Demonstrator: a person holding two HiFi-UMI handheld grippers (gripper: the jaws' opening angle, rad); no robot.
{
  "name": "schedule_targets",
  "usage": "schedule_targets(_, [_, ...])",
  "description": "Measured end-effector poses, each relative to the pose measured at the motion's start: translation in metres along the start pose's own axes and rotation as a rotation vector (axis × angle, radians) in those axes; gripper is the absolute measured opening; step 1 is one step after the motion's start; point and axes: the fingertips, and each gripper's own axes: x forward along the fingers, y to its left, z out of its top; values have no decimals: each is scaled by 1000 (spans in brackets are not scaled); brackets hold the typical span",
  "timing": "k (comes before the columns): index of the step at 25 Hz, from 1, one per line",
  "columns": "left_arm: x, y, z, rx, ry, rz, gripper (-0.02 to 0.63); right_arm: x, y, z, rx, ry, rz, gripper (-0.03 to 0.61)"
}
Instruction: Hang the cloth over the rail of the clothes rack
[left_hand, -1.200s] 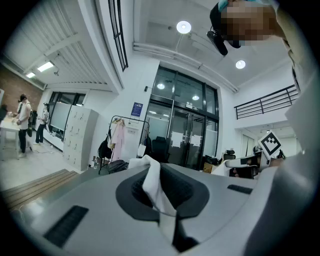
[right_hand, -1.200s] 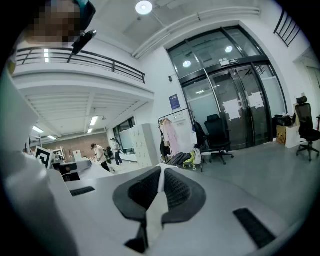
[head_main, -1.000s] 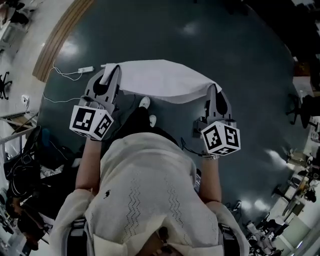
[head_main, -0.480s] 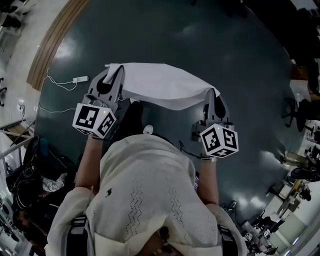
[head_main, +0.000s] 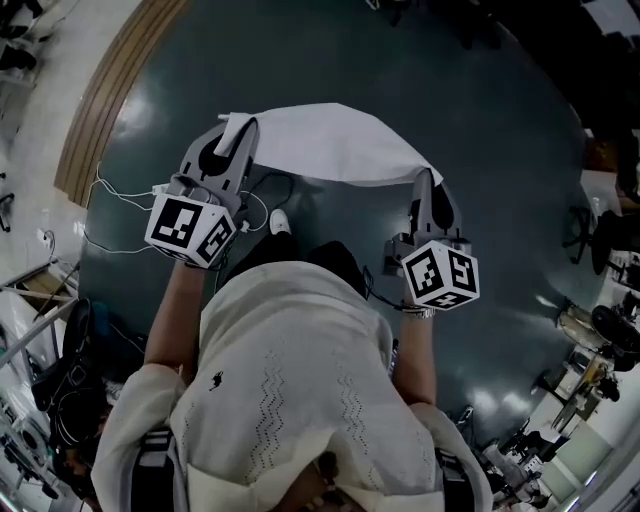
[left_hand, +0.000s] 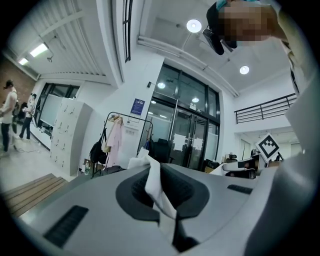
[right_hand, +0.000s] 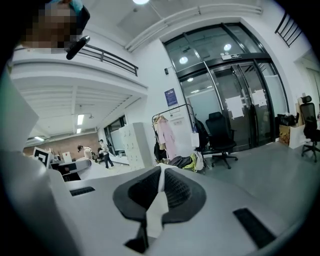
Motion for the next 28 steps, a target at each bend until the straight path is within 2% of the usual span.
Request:
schedule_targets(5, [28, 33, 6, -18, -7, 5, 17, 47, 4, 8, -2, 12, -2, 25])
schedule_targets(10, [55, 64, -3, -58, 22, 43, 17, 91, -1, 12, 0, 39, 7, 25])
schedule_targets(14, [87, 86, -5, -57, 42, 70, 17, 136, -13, 13, 8, 65, 31, 25])
schedule_targets(21, [197, 128, 12, 6, 88, 120, 17, 260, -58, 40, 26, 120, 93, 25])
schedule_targets(28, [301, 171, 42, -15, 61, 187, 17, 382, -91, 92, 34, 129, 179, 25])
